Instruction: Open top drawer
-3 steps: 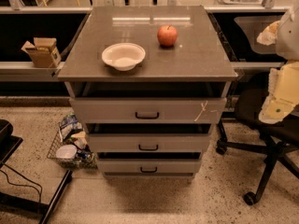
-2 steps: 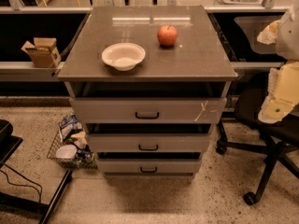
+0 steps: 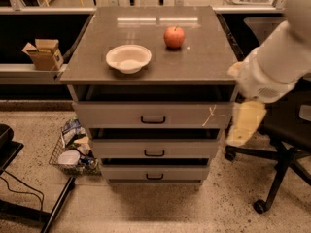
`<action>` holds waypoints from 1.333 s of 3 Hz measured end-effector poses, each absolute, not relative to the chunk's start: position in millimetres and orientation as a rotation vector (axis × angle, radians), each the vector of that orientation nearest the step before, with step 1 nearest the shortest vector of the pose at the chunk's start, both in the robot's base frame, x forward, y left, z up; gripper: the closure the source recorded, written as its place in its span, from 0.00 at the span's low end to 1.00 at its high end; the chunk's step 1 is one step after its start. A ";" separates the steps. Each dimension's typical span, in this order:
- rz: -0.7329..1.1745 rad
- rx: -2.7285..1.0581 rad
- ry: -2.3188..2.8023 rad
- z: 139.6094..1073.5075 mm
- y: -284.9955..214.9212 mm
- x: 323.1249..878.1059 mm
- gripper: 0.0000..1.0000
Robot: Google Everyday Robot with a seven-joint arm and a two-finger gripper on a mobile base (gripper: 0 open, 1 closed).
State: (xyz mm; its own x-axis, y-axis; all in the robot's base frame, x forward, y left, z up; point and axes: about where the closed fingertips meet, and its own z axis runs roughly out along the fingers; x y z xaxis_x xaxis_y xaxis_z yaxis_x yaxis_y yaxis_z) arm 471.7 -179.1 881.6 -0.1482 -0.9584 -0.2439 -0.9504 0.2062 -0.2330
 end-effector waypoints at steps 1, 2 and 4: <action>-0.030 -1.844 2.091 826.9 -156.2 495.9 0.00; -0.104 -1.932 2.080 768.5 -139.8 533.5 0.00; -0.293 -2.000 2.154 707.3 -150.6 588.3 0.00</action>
Offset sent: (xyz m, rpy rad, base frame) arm 0.0960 0.0529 -0.1592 -0.1649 -0.0210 0.1444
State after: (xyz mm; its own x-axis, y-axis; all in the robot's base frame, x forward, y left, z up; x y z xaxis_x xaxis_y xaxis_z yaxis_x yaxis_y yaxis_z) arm 588.3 -150.6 707.3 -0.0735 -0.9973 -0.0031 -0.9603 0.0716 -0.2695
